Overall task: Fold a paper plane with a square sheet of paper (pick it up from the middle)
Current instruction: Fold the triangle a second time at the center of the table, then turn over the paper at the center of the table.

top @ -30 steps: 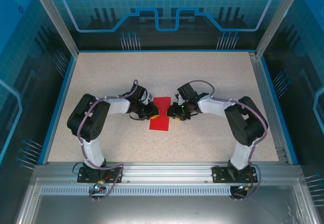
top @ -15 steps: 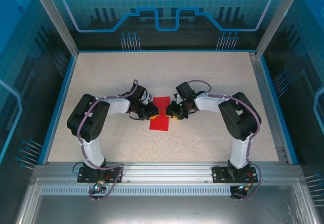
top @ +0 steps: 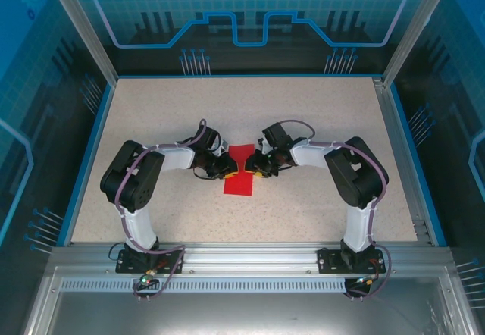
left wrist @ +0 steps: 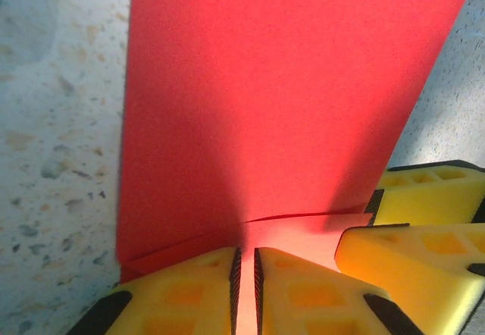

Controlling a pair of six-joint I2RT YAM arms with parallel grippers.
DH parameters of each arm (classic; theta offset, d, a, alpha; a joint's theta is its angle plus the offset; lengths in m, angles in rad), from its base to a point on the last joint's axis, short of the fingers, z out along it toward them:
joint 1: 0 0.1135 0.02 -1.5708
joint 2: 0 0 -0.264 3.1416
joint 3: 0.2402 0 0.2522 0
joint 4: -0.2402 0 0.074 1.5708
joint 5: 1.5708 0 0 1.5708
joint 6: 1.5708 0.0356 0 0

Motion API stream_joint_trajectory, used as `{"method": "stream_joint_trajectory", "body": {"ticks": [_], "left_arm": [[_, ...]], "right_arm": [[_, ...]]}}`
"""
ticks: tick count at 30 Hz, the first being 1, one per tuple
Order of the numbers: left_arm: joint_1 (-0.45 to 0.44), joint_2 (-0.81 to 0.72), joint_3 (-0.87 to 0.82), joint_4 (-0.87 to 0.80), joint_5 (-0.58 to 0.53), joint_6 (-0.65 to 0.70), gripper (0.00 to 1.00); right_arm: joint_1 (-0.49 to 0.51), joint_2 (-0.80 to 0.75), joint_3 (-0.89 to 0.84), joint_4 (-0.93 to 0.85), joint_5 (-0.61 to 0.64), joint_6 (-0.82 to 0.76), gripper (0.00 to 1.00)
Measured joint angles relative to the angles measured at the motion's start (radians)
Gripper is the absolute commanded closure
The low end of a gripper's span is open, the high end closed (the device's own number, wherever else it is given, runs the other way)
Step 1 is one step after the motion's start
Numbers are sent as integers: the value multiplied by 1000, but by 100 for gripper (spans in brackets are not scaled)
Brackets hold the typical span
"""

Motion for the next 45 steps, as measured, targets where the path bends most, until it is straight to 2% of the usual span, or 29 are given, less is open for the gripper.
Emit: {"method": "stream_joint_trajectory", "body": {"ticks": [7, 20, 24, 28, 32, 35, 38, 42, 45], "left_arm": [[0, 0, 0, 0, -3, 0, 83], [0, -53, 0, 0, -9, -17, 76], [5, -119, -6, 2, -49, -32, 73], [24, -254, -59, -5, -124, -51, 71], [46, -400, -96, -43, -219, -57, 67], [55, -503, -123, -68, -296, -57, 63], [66, -593, -160, -88, -366, -57, 58], [92, -672, -192, -122, -443, -56, 54], [116, -694, -196, -145, -476, -56, 52]], "right_arm": [[-3, -4, -32, 55, -19, 0, 67], [-5, -6, -85, 184, -90, 0, 77], [-5, -6, -85, 195, -95, 0, 85], [-5, -21, -85, 168, -91, -19, 92], [-5, -100, -79, 71, -56, -64, 94], [-5, -190, -29, -78, 26, -124, 94], [0, -277, 74, -277, 182, -187, 93], [38, -343, 268, -602, 495, -231, 91], [98, -330, 410, -846, 741, -229, 91]]}}
